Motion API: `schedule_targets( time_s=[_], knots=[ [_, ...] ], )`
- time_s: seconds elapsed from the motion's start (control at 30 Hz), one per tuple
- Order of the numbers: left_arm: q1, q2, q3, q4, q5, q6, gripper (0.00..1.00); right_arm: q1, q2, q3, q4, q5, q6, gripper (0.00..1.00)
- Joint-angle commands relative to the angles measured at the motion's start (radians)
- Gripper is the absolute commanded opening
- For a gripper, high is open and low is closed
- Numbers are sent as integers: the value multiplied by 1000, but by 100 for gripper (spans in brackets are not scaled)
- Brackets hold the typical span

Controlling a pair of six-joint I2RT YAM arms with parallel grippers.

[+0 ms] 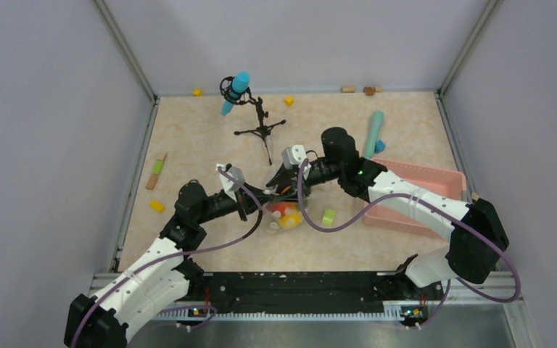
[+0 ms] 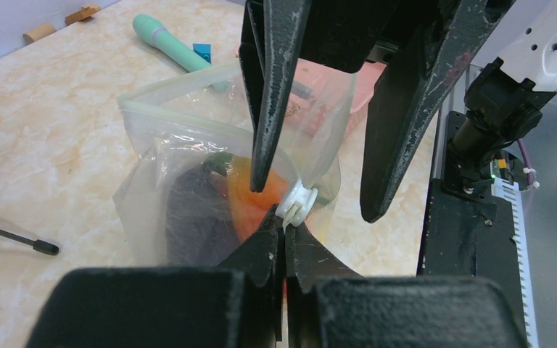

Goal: Place the food in the zip-top bag and seal the zipper
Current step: Zip the zipper food storage bag at the center of the board.

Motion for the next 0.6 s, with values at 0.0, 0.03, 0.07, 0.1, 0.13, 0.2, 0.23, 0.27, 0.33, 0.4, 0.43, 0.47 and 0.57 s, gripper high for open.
schedule_targets(
  time_s=[0.0, 0.03, 0.07, 0.1, 0.13, 0.2, 0.23, 0.27, 0.33, 0.4, 0.43, 0.47, 0.57],
  knots=[
    [-6, 6, 46, 23, 5, 4, 0, 27, 2, 41, 35, 6, 0, 42],
    [-5, 7, 46, 24, 5, 3, 0, 27, 4, 44, 31, 13, 0, 39],
    [-6, 8, 46, 23, 5, 4, 0, 27, 6, 47, 27, 23, 0, 36],
    [-6, 7, 46, 21, 3, 4, 0, 27, 6, 49, 26, 32, 1, 34],
    [-7, 6, 46, 18, 2, 4, 0, 28, 8, 50, 29, 38, 6, 32],
    [-7, 5, 48, 8, -8, 7, 0, 28, 10, 50, 34, 35, 13, 28],
    [-8, 3, 47, 7, -12, 8, 0, 29, 11, 51, 33, 35, 15, 24],
    [-8, 0, 46, 8, -13, 9, 0, 30, 13, 52, 32, 35, 14, 20],
    [-9, -5, 46, 7, -12, 7, 0, 30, 17, 57, 23, 39, 11, 12],
    [-8, -10, 45, 8, -10, 3, 0, 29, 26, 66, 3, 44, -4, 11],
    [-9, -15, 46, 8, -15, 1, 0, 30, 31, 71, -9, 44, -15, 10],
    [-9, -17, 45, 6, -19, -3, 0, 29, 37, 76, -19, 46, -25, 9],
    [-10, -33, 38, 5, -38, -5, 0, 30, 54, 87, -47, 66, -69, 0]
  ],
)
